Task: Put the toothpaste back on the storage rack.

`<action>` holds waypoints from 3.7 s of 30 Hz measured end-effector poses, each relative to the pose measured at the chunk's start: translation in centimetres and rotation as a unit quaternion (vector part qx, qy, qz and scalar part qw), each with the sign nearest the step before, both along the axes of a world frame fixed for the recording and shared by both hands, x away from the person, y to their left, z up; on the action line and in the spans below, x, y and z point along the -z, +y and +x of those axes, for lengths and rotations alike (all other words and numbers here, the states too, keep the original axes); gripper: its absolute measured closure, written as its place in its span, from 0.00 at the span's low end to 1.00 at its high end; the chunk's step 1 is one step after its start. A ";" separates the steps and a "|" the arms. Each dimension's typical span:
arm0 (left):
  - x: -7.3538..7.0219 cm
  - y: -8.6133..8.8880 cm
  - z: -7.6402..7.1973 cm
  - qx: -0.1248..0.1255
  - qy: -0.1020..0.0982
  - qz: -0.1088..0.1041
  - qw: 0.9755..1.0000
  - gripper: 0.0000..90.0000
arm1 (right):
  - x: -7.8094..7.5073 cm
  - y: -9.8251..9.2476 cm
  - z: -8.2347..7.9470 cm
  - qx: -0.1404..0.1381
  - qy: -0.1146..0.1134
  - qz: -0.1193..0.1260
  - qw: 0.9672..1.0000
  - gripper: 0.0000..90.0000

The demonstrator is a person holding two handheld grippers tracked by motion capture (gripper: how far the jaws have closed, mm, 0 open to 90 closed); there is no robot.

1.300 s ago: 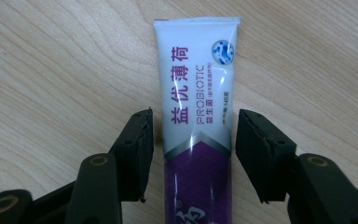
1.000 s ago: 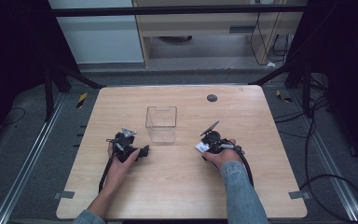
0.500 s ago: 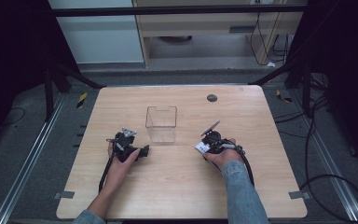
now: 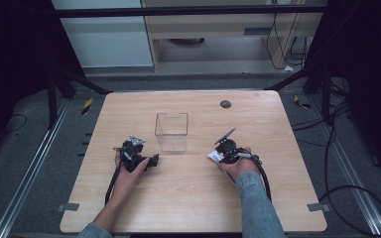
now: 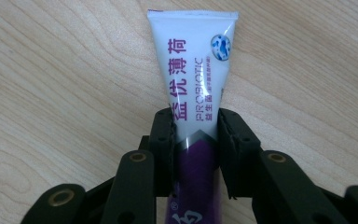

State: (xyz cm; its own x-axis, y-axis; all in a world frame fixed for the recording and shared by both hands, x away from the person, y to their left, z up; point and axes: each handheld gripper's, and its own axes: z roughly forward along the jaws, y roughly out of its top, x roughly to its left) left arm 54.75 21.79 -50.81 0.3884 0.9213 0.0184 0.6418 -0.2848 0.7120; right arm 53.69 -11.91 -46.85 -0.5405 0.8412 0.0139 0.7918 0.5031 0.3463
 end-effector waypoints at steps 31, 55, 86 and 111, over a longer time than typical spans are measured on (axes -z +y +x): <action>0.0 0.0 0.0 0.002 0.000 0.000 1.000 0.00 | -7.5 -1.5 -3.6 0.044 -0.154 0.100 0.982 0.88; 0.0 0.1 0.3 0.004 0.000 -0.001 1.000 0.00 | -10.8 0.4 -1.4 0.072 -0.258 0.170 0.948 0.89; 0.0 0.3 0.1 0.010 0.000 0.000 1.000 0.00 | -12.0 2.6 0.2 0.084 -0.311 0.202 0.925 0.88; 0.0 0.3 0.1 0.010 0.000 0.000 1.000 0.00 | -13.8 3.7 0.6 0.069 -0.320 0.196 0.924 0.88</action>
